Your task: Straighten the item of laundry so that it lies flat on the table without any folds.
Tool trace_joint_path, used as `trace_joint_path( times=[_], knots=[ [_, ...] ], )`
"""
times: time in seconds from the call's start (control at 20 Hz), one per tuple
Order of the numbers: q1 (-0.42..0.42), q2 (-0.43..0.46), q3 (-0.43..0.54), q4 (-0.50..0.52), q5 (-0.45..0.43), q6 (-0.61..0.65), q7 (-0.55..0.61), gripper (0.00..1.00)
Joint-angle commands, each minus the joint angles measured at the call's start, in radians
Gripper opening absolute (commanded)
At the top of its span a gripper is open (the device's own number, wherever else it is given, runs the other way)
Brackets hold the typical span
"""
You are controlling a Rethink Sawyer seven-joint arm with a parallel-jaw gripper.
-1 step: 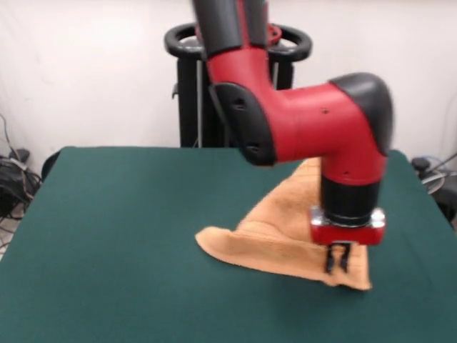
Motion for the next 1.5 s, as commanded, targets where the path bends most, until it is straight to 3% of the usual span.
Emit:
trace_joint_path(
  times=[0.05, 0.35, 0.6, 0.8, 0.95, 1.0, 1.2, 1.5],
  knots=[
    [0.143, 0.043, 0.045, 0.001, 0.118, 0.033, 0.189, 0.00],
    [0.209, 0.024, 0.020, -0.009, 0.197, 0.046, 0.206, 0.00],
    [0.257, 0.072, 0.012, -0.085, 0.254, 0.030, 0.195, 0.00],
    [0.285, 0.123, -0.044, -0.174, 0.239, 0.024, 0.157, 0.00],
    [0.276, 0.138, -0.068, -0.180, 0.232, 0.025, 0.142, 0.00],
    [0.269, 0.137, -0.069, -0.178, 0.225, 0.012, 0.134, 1.00],
    [0.258, 0.081, -0.089, -0.141, 0.227, 0.061, 0.126, 1.00],
    [0.150, -0.036, 0.009, -0.039, 0.260, 0.174, -0.001, 1.00]
  ],
)
